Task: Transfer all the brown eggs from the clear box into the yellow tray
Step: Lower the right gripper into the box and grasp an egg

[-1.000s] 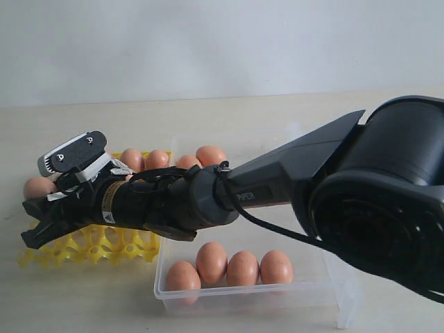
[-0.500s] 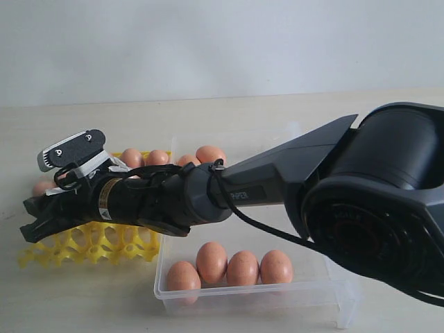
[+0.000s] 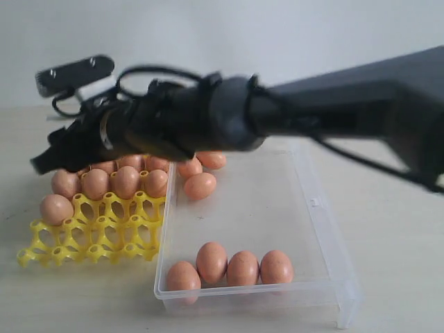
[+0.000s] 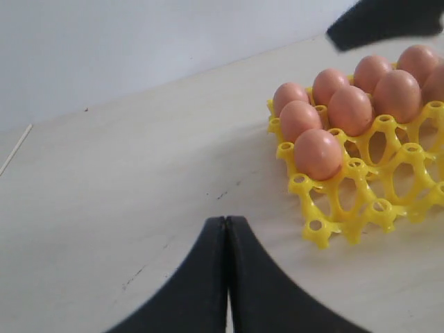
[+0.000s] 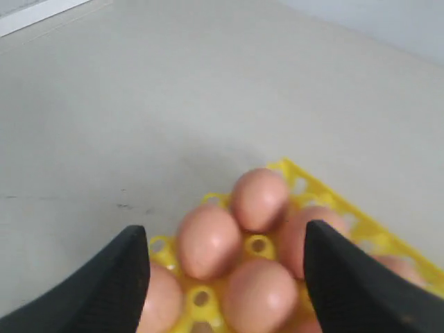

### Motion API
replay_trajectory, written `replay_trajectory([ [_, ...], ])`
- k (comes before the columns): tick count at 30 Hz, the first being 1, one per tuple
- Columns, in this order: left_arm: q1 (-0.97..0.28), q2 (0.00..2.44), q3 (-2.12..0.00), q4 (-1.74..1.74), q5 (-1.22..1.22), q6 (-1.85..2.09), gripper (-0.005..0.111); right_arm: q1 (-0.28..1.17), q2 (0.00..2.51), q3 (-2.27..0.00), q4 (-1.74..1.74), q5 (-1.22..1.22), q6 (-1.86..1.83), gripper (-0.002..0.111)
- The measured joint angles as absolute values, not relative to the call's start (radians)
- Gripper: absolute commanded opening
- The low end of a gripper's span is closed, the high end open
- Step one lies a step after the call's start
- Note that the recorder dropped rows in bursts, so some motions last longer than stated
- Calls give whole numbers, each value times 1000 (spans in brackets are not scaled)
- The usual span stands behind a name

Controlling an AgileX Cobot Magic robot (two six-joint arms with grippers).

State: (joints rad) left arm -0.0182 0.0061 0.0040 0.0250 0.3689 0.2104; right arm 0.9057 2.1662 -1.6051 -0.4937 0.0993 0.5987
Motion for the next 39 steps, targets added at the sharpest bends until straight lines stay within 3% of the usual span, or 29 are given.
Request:
replay_trajectory([
  [5, -18, 6, 4, 25, 369, 210, 0, 898, 1965, -1609, -419, 667, 534, 57],
  [10, -18, 6, 4, 25, 369, 210, 0, 820, 1923, -1582, -202, 1057, 430, 57],
  [16, -18, 6, 4, 25, 369, 210, 0, 793, 1926, -1395, 68, 922, 400, 61],
  [24, -18, 6, 4, 25, 369, 210, 0, 793, 2033, -1378, 93, 849, 448, 61],
  [26, -18, 6, 4, 25, 369, 210, 0, 793, 2055, -1378, 75, 845, 467, 56],
  [32, -18, 6, 4, 25, 369, 210, 0, 791, 2079, -1378, 76, 845, 480, 1],
  [39, -18, 6, 4, 25, 369, 210, 0, 791, 2037, -1374, 8, 838, 482, 0],
])
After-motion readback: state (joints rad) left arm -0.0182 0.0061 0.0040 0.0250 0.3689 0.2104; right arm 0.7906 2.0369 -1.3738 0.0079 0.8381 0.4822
